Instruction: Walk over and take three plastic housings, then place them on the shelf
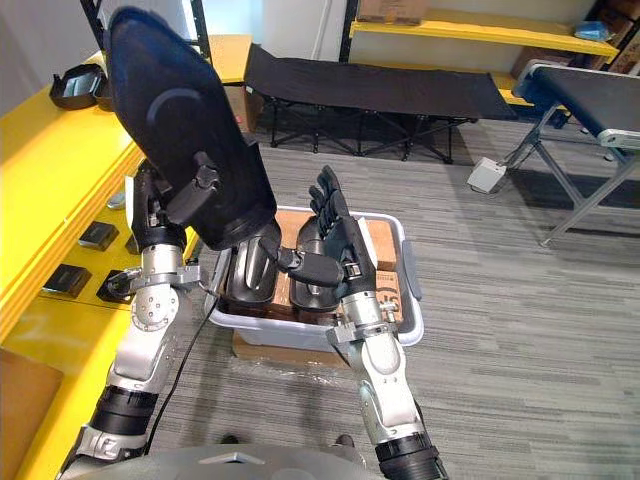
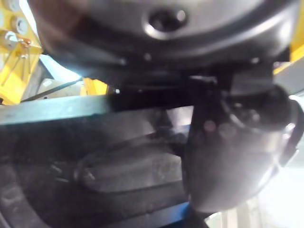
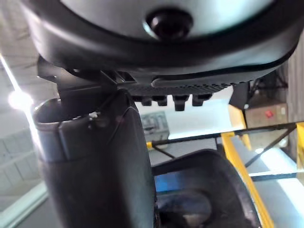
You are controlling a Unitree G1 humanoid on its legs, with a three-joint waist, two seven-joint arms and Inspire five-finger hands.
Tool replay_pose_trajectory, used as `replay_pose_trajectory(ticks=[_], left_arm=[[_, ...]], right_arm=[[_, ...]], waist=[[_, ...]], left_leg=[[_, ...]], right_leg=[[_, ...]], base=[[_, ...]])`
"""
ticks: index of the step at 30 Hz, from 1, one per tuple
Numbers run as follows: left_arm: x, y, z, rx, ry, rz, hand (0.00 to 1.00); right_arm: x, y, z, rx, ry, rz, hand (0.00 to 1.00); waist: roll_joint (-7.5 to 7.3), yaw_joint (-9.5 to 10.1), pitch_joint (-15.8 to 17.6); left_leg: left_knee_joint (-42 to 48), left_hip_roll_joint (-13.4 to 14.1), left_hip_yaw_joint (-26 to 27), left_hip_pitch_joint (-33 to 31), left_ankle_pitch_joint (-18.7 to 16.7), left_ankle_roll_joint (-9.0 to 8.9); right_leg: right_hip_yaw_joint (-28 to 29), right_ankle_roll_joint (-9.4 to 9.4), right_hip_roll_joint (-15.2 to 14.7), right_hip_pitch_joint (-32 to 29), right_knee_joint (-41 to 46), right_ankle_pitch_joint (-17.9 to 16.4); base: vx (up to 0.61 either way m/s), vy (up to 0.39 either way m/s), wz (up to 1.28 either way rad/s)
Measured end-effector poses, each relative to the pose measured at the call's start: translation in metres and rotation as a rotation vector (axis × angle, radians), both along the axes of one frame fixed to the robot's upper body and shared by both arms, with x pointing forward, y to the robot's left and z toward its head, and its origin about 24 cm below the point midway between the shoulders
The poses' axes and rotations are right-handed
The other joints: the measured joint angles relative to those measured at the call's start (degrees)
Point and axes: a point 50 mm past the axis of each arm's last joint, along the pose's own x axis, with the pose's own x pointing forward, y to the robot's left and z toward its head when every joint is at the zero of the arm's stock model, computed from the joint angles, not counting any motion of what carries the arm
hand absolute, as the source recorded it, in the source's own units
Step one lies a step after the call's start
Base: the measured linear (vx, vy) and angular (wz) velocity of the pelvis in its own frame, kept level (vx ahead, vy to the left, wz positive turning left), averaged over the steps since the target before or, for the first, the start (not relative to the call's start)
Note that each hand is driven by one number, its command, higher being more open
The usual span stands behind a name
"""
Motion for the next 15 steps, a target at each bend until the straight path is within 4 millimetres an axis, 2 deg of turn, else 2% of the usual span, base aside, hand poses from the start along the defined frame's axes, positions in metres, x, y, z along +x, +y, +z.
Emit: replay_pose_trajectory(ticks=[2,6,11,15], left_arm=[[-0.001,0.001,-0.001,-0.001,0.005,0.001,0.00],[-0.004,0.011,-0.004,-0.006,-0.003,0.014,0.00],[-0.022,0.026,-0.027,-0.057,0.063,0.013,0.00],[-0.037,0.037,-0.043,-0.104,0.119,0.012,0.00]], right_arm=[[-0.002,-0.004,-0.005,0.037,0.034,-0.005,1.00],[-0.012,-0.027,-0.021,0.047,0.136,-0.130,1.00],[-0.036,-0.070,-0.042,0.051,0.264,-0.418,1.00],[-0.050,-0.081,-0.051,0.061,0.314,-0.505,1.00]], waist=[[0.00,-0.37,0.0],[0.01,-1.08,0.0],[0.20,-1.28,0.0],[0.60,-1.28,0.0]], left_leg=[[0.0,0.0,0.1,-0.1,0.0,-0.01],[0.0,0.0,0.8,-0.1,-0.1,-0.08],[0.0,0.2,1.7,0.1,-0.4,-0.27],[-0.1,0.6,2.2,0.2,-0.6,-0.42]], right_leg=[[0.1,0.00,0.0,-0.1,0.0,0.0],[0.8,0.01,0.0,-0.4,0.0,0.0],[1.2,-0.01,0.2,-0.6,-0.2,0.0],[1.6,-0.16,0.5,-0.7,-0.2,-0.1]], base=[[0.00,0.000,0.00],[0.01,-0.002,-0.09],[0.00,-0.005,-0.05],[-0.02,-0.017,-0.07]])
